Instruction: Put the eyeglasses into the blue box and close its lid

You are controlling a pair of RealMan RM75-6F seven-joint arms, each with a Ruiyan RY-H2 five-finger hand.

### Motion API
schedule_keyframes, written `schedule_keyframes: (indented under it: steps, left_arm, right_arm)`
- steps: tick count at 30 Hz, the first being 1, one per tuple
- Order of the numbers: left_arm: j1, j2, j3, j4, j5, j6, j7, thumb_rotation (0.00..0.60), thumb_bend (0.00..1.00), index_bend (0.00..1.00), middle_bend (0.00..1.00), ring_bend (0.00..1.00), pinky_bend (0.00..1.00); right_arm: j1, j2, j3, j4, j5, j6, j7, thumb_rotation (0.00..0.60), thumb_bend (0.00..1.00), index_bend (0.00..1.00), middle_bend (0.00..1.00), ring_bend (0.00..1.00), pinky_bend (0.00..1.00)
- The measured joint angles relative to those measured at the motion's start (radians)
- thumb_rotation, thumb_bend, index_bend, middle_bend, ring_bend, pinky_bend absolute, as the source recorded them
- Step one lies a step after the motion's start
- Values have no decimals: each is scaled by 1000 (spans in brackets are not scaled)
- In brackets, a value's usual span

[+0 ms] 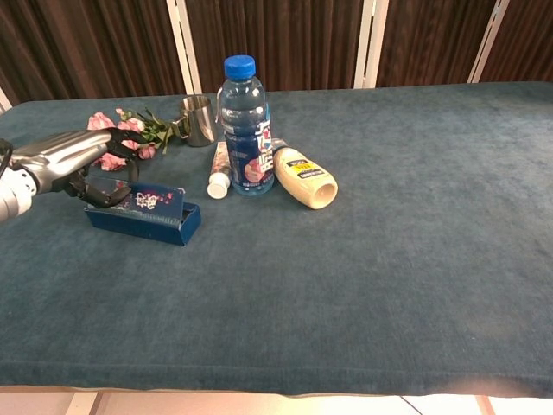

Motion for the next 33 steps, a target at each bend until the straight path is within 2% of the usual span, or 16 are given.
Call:
schedule_keyframes:
  steps: [4,8,13,16,21,26,33]
  left_arm:
    - [-7,-21,-10,37,-15,-8,-8,600,458,176,35,0,116]
    - [-10,-43,-20,78,-20,-4,-34,600,430,69,0,0,118]
    - [-1,-44,-21,81,16,37,-96,600,422,51,0,0,119]
    - [21,-19,-8,45,66,97,-125,600,414,52,0,0,116]
    - [66,98,50,-87,138,162,-129,600,400,46,0,0,85]
    - [71,183,87,-187,134,101,-30,600,398,15,0,0,55]
    - [34,126,95,-143,37,-18,139,600,398,30,0,0,46]
  right_arm:
    - [-1,2,0,0,1,2,5,600,216,0,0,0,83]
    - [-2,4,1,1,1,5,11,600,216,0,0,0,83]
    - [-1,5,1,3,-1,4,12,600,217,0,0,0,83]
    - [-1,5,1,3,0,4,12,600,216,0,0,0,83]
    - [1,-3,0,3,1,-3,-9,600,217,0,0,0,83]
    - [2,-12,-10,-6,-12,-11,-34,600,217,0,0,0,83]
    - [4,-3,-7,-4,-8,-10,-12,600,217,0,0,0,83]
